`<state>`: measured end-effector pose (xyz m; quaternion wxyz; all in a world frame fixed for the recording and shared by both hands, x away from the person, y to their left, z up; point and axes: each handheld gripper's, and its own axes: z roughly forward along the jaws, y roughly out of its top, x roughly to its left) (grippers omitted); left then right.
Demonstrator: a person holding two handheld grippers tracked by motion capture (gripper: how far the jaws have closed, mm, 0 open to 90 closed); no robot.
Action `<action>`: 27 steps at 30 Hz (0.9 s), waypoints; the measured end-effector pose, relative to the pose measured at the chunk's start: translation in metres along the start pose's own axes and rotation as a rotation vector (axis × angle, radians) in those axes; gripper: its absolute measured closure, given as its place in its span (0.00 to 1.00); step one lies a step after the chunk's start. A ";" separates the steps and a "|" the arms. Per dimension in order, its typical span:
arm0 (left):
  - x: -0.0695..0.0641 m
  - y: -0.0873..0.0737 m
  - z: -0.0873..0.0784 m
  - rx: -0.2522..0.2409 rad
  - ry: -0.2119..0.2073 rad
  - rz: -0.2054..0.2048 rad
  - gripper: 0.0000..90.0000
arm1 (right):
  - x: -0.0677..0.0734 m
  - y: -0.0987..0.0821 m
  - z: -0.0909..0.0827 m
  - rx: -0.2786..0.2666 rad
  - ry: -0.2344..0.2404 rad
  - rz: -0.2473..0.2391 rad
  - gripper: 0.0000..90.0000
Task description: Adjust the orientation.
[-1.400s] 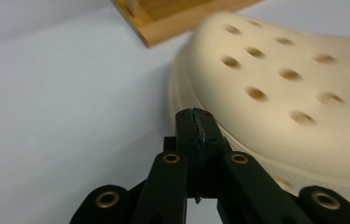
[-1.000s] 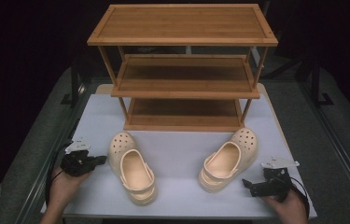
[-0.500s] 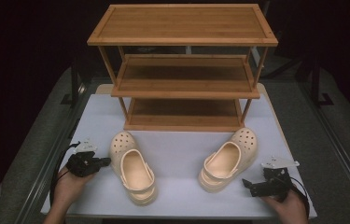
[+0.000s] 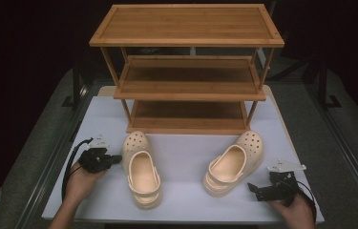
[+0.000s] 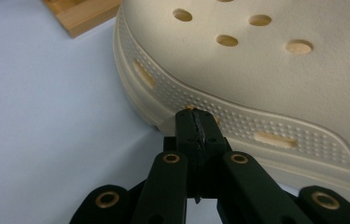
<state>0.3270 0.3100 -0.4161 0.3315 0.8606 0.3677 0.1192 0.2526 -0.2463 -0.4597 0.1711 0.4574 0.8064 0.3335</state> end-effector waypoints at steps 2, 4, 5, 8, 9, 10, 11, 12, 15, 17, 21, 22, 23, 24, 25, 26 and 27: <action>-0.001 0.004 0.004 0.004 0.001 0.007 1.00 | 0.000 0.000 0.000 0.000 -0.001 -0.002 0.00; -0.001 0.007 0.006 0.005 -0.004 0.008 1.00 | 0.000 0.000 0.000 -0.001 0.000 -0.002 0.00; -0.001 0.008 0.007 0.005 -0.006 0.008 1.00 | 0.000 0.000 0.000 -0.001 -0.001 -0.001 0.00; -0.002 0.013 0.011 0.006 -0.012 0.010 1.00 | 0.000 0.000 0.000 -0.001 -0.001 -0.002 0.00; -0.002 0.015 0.012 0.004 -0.016 0.010 1.00 | 0.000 0.000 0.000 -0.001 -0.001 -0.002 0.00; -0.002 0.016 0.014 0.000 -0.020 0.008 1.00 | 0.000 0.000 0.000 -0.001 -0.001 -0.002 0.00; -0.002 0.018 0.016 -0.004 -0.026 0.004 1.00 | 0.000 0.000 0.000 -0.001 -0.001 -0.002 0.00; -0.002 0.019 0.017 0.000 -0.028 0.010 1.00 | 0.000 0.000 0.000 -0.001 -0.001 -0.002 0.00; -0.003 0.025 0.023 0.004 -0.030 0.016 1.00 | 0.000 0.000 0.000 -0.001 -0.001 -0.002 0.00; -0.004 0.029 0.026 0.004 -0.033 0.019 1.00 | 0.000 0.000 0.000 -0.002 -0.001 -0.002 0.00; -0.007 0.035 0.033 0.000 -0.039 0.023 1.00 | 0.000 0.000 0.000 -0.002 -0.001 -0.002 0.00; -0.007 0.036 0.034 -0.004 -0.042 0.020 1.00 | 0.000 0.000 0.000 -0.002 -0.001 -0.002 0.00; -0.008 0.037 0.036 -0.011 -0.047 0.014 1.00 | 0.000 0.000 0.000 -0.002 -0.001 -0.002 0.00; -0.008 0.038 0.038 -0.013 -0.049 0.016 1.00 | 0.000 0.000 0.000 -0.002 -0.001 -0.002 0.00; -0.008 0.038 0.039 -0.012 -0.050 0.010 1.00 | 0.000 0.000 0.000 -0.002 -0.001 -0.002 0.00; -0.008 0.039 0.041 -0.013 -0.053 0.009 1.00 | 0.000 0.000 0.000 -0.002 -0.001 -0.002 0.00; -0.008 0.039 0.042 -0.014 -0.055 0.005 1.00 | 0.000 0.000 0.000 -0.002 -0.001 -0.002 0.00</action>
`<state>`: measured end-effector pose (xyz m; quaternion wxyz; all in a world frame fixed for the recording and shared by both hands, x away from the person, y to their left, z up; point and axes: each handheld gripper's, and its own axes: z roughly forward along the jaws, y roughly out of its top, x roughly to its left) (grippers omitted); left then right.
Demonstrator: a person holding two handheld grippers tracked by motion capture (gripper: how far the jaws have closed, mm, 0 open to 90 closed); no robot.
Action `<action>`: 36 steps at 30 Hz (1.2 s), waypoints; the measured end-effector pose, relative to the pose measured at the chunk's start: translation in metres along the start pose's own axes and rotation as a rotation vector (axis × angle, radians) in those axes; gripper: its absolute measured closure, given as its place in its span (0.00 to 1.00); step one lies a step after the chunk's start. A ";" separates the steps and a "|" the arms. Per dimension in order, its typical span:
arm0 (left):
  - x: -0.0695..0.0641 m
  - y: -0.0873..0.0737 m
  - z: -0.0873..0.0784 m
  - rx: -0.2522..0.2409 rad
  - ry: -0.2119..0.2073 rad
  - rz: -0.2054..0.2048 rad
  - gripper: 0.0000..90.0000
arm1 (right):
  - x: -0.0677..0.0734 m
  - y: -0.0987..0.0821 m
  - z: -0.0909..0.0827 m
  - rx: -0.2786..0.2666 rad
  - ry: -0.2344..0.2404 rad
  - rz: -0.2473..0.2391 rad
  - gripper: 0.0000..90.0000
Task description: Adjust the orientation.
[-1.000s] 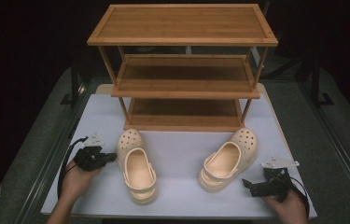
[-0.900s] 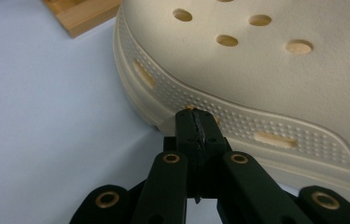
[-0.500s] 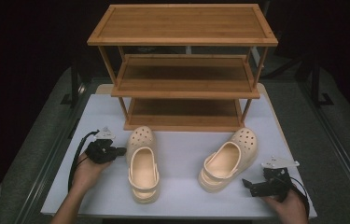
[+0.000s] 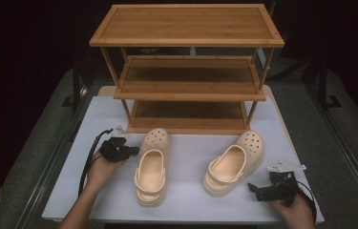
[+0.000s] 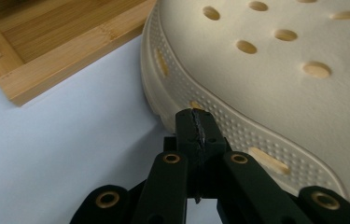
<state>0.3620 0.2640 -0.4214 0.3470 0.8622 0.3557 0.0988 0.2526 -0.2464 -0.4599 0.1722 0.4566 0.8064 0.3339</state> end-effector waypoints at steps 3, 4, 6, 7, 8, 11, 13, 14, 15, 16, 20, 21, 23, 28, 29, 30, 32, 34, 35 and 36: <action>-0.002 0.005 0.003 0.007 -0.001 0.013 1.00 | 0.000 0.000 0.000 0.000 0.000 0.000 0.00; -0.003 0.007 0.004 0.008 0.001 0.015 1.00 | 0.000 0.000 0.000 0.000 0.000 0.000 0.00; -0.005 0.011 0.008 0.012 0.001 0.024 1.00 | 0.000 0.000 0.000 0.000 0.000 0.000 0.00; -0.007 0.013 0.010 0.012 0.002 0.028 1.00 | 0.000 0.000 0.000 0.000 0.000 0.000 0.00; -0.008 0.016 0.013 0.016 -0.001 0.034 1.00 | 0.000 0.000 0.000 0.000 0.000 0.000 0.00; -0.010 0.018 0.019 0.000 -0.009 0.022 1.00 | 0.000 0.000 0.000 0.000 0.000 0.000 0.00; -0.010 0.018 0.021 -0.002 -0.014 0.009 1.00 | 0.000 0.000 0.000 0.000 0.000 0.000 0.00; -0.010 0.018 0.021 -0.005 -0.014 0.007 1.00 | 0.000 0.000 0.000 0.000 0.000 0.000 0.00; -0.010 0.018 0.021 -0.004 -0.014 0.009 1.00 | 0.000 0.000 0.000 0.000 0.001 0.000 0.00; -0.009 0.018 0.021 -0.004 -0.015 0.010 1.00 | 0.000 0.000 0.000 0.000 0.001 0.000 0.00; -0.007 0.018 0.015 0.012 -0.006 0.012 1.00 | 0.000 0.000 0.000 -0.001 0.000 0.000 0.00; -0.006 0.018 0.010 0.006 -0.010 0.007 1.00 | 0.000 0.000 0.000 -0.001 0.000 0.000 0.00; -0.006 0.018 0.000 -0.007 -0.027 0.011 0.98 | 0.000 0.000 0.000 -0.001 0.001 0.001 0.00; -0.013 0.013 -0.029 -0.053 -0.079 -0.003 0.84 | 0.000 0.000 0.000 -0.001 0.002 0.001 0.00; -0.014 0.012 -0.033 -0.057 -0.094 -0.005 0.80 | 0.000 0.000 0.000 -0.001 0.001 0.001 0.00; -0.016 0.011 -0.038 -0.070 -0.112 -0.011 0.77 | 0.000 0.000 0.000 -0.001 0.001 0.001 0.00; -0.019 0.011 -0.044 -0.086 -0.137 -0.018 0.69 | 0.000 0.000 0.000 -0.001 0.001 0.001 0.00; -0.023 0.011 -0.049 -0.107 -0.153 -0.018 0.65 | 0.000 0.000 0.000 -0.001 0.000 0.000 0.00; -0.026 0.011 -0.050 -0.111 -0.158 -0.013 0.63 | 0.000 0.000 0.000 -0.001 0.000 0.000 0.00; -0.028 0.011 -0.051 -0.115 -0.164 -0.007 0.62 | 0.000 0.000 0.000 -0.001 0.000 0.000 0.00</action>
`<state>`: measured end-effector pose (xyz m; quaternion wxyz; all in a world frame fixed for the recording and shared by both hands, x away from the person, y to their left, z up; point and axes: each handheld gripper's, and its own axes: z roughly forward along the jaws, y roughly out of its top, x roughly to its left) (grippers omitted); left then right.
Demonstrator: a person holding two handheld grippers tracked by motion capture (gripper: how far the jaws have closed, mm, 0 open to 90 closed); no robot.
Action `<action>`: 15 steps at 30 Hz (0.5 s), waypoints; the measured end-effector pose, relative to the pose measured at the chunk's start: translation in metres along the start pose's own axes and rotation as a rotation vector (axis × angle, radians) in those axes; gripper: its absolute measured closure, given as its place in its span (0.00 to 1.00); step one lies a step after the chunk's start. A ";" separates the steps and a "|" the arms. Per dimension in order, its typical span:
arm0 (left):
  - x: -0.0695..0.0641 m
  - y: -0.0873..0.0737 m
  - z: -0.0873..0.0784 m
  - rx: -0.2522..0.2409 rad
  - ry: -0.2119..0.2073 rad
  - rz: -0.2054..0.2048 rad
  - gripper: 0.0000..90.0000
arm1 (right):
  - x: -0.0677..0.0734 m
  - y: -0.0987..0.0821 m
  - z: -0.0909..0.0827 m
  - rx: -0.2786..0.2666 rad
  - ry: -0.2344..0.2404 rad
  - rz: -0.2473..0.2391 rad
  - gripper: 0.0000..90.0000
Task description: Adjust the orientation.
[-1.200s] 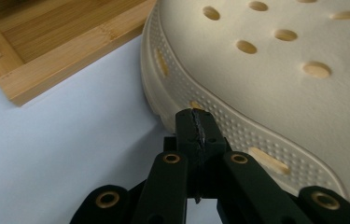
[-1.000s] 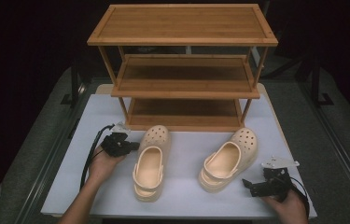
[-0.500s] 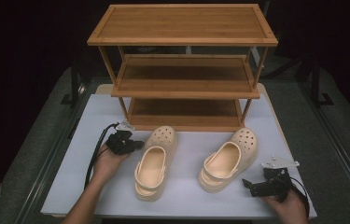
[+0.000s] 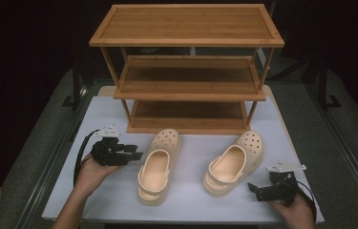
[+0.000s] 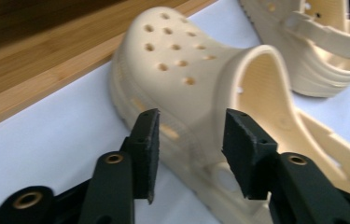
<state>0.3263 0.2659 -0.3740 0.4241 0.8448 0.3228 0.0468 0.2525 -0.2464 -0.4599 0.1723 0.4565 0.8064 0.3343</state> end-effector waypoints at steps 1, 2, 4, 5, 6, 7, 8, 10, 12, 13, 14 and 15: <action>-0.003 0.001 0.001 -0.004 -0.012 0.007 0.60 | 0.000 0.000 0.000 0.000 0.000 0.000 0.00; -0.005 0.002 0.003 -0.004 -0.012 0.014 0.59 | 0.000 0.000 0.000 0.000 0.000 0.000 0.00; -0.009 0.004 0.007 -0.006 -0.022 0.022 0.58 | 0.000 0.000 0.000 0.000 0.000 0.000 0.00; -0.011 0.005 0.009 -0.001 -0.024 0.031 0.58 | 0.000 0.000 0.000 0.000 0.000 0.000 0.00; -0.014 0.005 0.012 0.007 -0.024 0.041 0.58 | 0.000 0.000 0.000 0.000 0.000 0.000 0.00; -0.015 0.006 0.014 0.009 -0.024 0.044 0.58 | 0.000 0.000 0.000 0.000 0.000 0.000 0.00; -0.017 0.006 0.016 0.011 -0.019 0.048 0.58 | 0.000 0.000 0.000 0.000 0.000 0.000 0.00; -0.019 0.007 0.021 0.015 -0.006 0.061 0.58 | 0.000 0.000 0.000 0.000 0.000 0.001 0.00; -0.021 0.007 0.025 0.023 0.014 0.075 0.62 | 0.000 0.000 0.000 0.000 0.000 0.000 0.00; -0.022 0.006 0.026 0.024 0.021 0.075 0.65 | 0.000 0.000 0.000 0.000 0.000 0.000 0.00; -0.022 0.006 0.028 0.032 0.030 0.080 0.67 | 0.000 0.000 0.000 0.000 0.000 0.000 0.00; -0.022 0.006 0.029 0.032 0.036 0.080 0.69 | 0.000 0.000 0.000 0.000 0.000 0.000 0.00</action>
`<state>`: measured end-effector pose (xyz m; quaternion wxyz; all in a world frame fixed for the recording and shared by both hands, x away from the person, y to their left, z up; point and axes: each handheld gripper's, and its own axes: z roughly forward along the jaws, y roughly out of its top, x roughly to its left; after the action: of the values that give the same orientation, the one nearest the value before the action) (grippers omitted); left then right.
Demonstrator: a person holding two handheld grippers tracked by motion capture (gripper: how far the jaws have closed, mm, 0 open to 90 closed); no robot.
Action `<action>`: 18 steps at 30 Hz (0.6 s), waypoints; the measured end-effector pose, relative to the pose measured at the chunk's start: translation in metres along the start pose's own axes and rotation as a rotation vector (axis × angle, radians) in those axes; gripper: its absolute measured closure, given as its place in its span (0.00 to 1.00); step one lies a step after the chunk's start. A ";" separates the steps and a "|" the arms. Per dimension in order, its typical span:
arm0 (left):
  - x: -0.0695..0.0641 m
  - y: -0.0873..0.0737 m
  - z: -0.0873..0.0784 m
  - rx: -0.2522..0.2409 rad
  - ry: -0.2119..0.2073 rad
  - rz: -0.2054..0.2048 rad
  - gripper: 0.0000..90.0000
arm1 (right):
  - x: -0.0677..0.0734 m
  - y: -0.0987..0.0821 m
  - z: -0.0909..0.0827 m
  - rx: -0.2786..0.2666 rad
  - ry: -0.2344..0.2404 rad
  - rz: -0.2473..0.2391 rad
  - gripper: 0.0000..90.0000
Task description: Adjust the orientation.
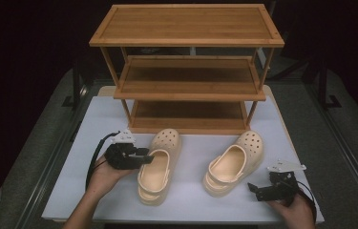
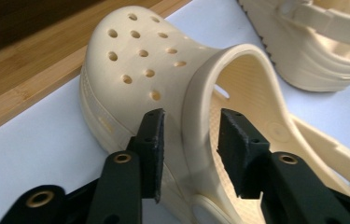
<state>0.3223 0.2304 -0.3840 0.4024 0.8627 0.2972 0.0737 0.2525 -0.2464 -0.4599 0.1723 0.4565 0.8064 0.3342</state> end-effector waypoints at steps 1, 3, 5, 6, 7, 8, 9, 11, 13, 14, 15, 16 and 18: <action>-0.001 0.000 0.001 0.001 0.010 0.002 0.71 | 0.000 0.000 0.000 0.000 0.000 0.000 0.00; -0.001 0.000 0.002 -0.002 0.020 0.006 0.74 | 0.000 0.000 0.000 0.000 0.000 0.000 0.00; -0.002 0.000 0.000 0.003 0.032 0.020 0.77 | 0.000 0.000 0.000 0.000 0.000 0.000 0.00; -0.003 0.000 -0.001 0.003 0.035 0.027 0.79 | 0.000 0.000 0.000 0.000 0.000 0.000 0.00; -0.003 0.001 -0.002 0.004 0.039 0.032 0.81 | 0.000 0.000 0.000 0.000 0.000 0.000 0.00; -0.004 0.001 -0.002 0.000 0.049 0.033 0.83 | 0.000 0.000 0.000 0.000 0.000 0.000 0.00; -0.005 0.001 -0.003 0.000 0.061 0.041 0.85 | 0.000 0.000 0.000 0.000 0.000 0.000 0.00; -0.006 0.001 -0.005 -0.002 0.106 0.063 0.88 | 0.000 0.000 0.000 0.000 0.000 0.000 0.00; -0.004 0.001 -0.007 0.001 0.122 0.068 0.90 | 0.000 0.000 0.000 0.000 0.000 0.000 0.00; -0.003 0.000 -0.007 -0.001 0.122 0.061 0.90 | 0.000 0.000 0.000 0.000 0.000 0.000 0.00; -0.002 0.000 -0.007 0.001 0.127 0.061 0.90 | 0.000 0.000 0.000 0.000 0.000 0.000 0.00; -0.002 -0.001 -0.008 -0.003 0.128 0.056 0.90 | 0.000 0.000 0.000 0.000 0.000 0.000 0.00; -0.001 -0.001 -0.009 -0.005 0.140 0.061 0.91 | 0.000 0.000 0.000 0.000 0.000 0.000 0.00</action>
<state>0.3178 0.2364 -0.3784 0.3802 0.8632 0.2978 0.1468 0.2525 -0.2464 -0.4599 0.1722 0.4566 0.8063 0.3343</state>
